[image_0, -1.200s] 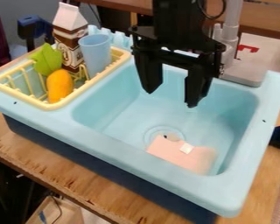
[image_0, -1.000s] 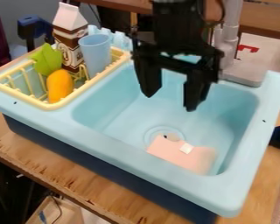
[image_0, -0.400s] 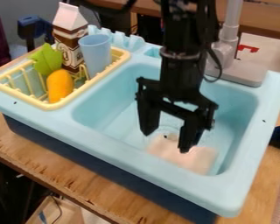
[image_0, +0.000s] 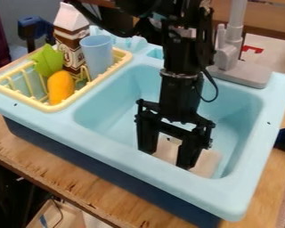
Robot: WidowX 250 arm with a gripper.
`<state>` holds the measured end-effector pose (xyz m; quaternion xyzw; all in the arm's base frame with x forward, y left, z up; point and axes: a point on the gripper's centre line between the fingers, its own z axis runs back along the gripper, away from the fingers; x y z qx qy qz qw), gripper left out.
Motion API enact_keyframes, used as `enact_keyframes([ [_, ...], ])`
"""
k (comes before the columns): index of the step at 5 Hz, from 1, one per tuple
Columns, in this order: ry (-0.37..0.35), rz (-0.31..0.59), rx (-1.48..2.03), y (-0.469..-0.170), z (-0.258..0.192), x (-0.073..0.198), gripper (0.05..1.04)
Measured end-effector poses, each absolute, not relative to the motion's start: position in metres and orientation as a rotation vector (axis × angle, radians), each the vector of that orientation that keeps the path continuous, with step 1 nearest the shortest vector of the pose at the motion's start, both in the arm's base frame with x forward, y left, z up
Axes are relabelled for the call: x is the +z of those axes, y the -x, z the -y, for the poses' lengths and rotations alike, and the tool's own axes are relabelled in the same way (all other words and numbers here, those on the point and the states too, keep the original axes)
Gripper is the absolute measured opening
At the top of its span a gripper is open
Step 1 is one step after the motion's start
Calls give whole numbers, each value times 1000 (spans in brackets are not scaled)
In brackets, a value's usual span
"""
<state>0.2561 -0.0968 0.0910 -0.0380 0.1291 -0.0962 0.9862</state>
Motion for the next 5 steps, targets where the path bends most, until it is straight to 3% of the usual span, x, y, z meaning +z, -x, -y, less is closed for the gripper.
enact_keyframes([
  [2,43,-249,-206,-273,103,78,1000],
  [3,-42,-205,-260,-287,112,75,1001],
  [4,-99,-80,-297,-311,119,76,1001],
  [5,-92,49,-308,-334,125,79,1001],
])
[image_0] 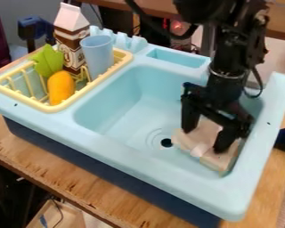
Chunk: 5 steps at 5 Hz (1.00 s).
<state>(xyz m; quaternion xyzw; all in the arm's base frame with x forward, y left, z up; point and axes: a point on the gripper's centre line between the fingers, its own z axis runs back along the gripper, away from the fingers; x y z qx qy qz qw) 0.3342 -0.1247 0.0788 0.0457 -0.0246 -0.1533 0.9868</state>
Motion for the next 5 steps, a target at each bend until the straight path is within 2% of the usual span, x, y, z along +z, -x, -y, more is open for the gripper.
enact_keyframes([
  [1,-67,140,-314,-348,122,82,1001],
  [2,-9,187,-305,-351,112,83,1000],
  [3,8,205,-260,-341,101,93,1000],
  [4,51,261,-224,-332,100,124,1000],
  [5,108,221,-180,-329,91,129,1000],
])
